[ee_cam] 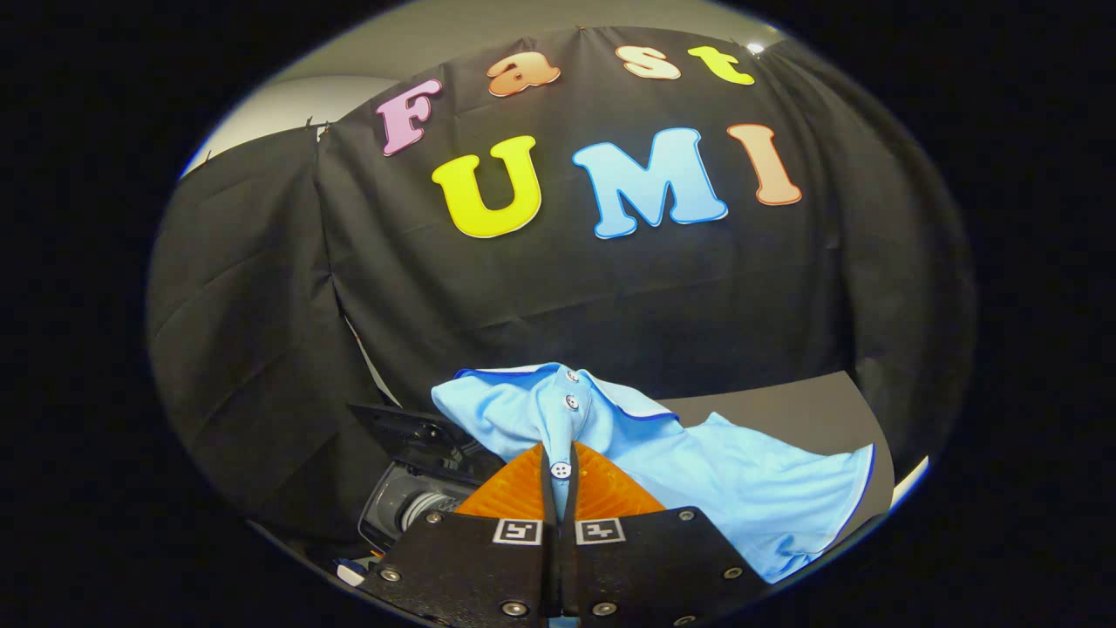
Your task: Put the clothes into the washing machine and then close the washing machine lid.
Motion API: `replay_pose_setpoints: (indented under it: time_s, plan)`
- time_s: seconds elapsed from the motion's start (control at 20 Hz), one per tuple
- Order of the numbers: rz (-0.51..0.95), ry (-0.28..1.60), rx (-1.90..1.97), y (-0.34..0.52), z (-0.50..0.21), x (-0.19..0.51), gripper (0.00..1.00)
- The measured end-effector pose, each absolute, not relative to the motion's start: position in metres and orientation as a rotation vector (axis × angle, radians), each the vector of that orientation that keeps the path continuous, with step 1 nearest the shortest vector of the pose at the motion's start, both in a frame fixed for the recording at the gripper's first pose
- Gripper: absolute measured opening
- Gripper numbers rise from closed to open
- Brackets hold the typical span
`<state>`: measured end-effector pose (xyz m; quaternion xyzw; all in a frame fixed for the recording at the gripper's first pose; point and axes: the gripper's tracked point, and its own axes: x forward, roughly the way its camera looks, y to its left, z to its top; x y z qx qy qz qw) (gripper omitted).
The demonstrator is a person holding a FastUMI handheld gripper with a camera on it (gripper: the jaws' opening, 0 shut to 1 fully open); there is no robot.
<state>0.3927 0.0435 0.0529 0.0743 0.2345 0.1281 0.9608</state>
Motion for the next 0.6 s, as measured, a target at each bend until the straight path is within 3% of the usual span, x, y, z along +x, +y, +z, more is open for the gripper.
replay_pose_setpoints:
  time_s: [0.6]
  plan:
    - [0.411,0.432,0.174,0.174,0.069,0.373,0.00]
